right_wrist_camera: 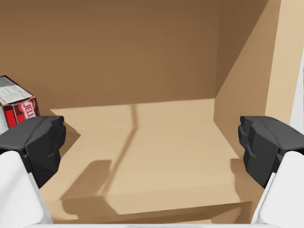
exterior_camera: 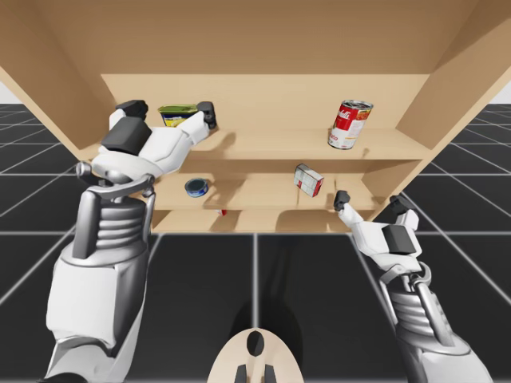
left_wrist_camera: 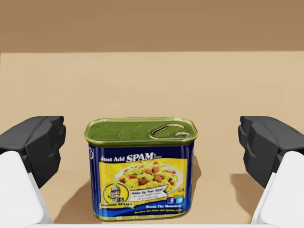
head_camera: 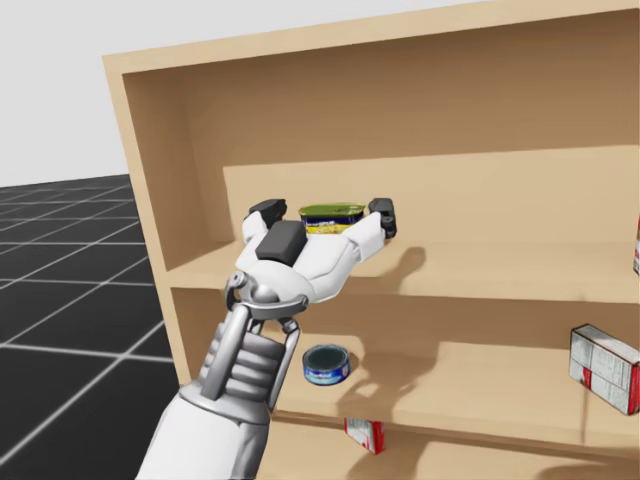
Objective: Find the potted meat can on the shelf and bring it to me.
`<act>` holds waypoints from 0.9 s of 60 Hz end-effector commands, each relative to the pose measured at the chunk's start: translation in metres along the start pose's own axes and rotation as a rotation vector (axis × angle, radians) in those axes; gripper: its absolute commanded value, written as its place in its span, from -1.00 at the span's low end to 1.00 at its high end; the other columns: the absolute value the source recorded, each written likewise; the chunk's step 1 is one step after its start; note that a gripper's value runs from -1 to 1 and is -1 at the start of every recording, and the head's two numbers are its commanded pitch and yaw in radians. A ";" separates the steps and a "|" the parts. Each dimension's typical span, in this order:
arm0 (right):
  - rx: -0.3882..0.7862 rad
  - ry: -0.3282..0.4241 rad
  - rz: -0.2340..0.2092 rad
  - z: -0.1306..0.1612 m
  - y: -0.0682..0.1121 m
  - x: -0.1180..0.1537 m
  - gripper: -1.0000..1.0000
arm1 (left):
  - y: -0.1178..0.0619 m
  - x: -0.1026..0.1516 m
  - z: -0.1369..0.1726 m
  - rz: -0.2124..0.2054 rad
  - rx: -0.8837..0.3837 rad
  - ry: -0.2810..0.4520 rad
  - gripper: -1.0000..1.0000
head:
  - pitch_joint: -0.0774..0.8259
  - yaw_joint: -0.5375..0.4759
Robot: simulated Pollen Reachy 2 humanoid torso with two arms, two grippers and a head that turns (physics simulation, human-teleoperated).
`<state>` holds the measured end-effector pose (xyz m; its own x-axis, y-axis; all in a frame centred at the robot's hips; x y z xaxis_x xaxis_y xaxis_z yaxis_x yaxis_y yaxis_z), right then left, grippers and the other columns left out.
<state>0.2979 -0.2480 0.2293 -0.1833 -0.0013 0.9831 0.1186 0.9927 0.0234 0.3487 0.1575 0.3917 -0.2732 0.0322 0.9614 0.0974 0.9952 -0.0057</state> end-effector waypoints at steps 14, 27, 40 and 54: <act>-0.010 0.004 -0.015 0.001 0.001 -0.001 -1.00 | -0.007 -0.028 -0.047 0.023 0.111 0.347 -1.00 | -0.43 0.65; -0.010 0.004 -0.014 0.000 0.002 -0.002 -1.00 | -0.008 -0.036 -0.061 0.031 0.115 0.376 -1.00 | -0.41 0.65; -0.009 0.007 -0.014 0.000 0.002 -0.002 -1.00 | -0.011 -0.037 -0.063 0.040 0.096 0.376 1.00 | -0.39 0.65; -0.007 0.006 -0.013 0.000 0.003 -0.002 -1.00 | -0.012 -0.020 -0.055 0.058 0.052 0.310 1.00 | -0.38 0.64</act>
<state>0.2989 -0.2488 0.2293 -0.1827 0.0038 0.9832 0.1253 0.9919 0.0194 0.4161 0.1599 0.3799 -0.0920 0.0075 0.9957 0.0093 0.9999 -0.0067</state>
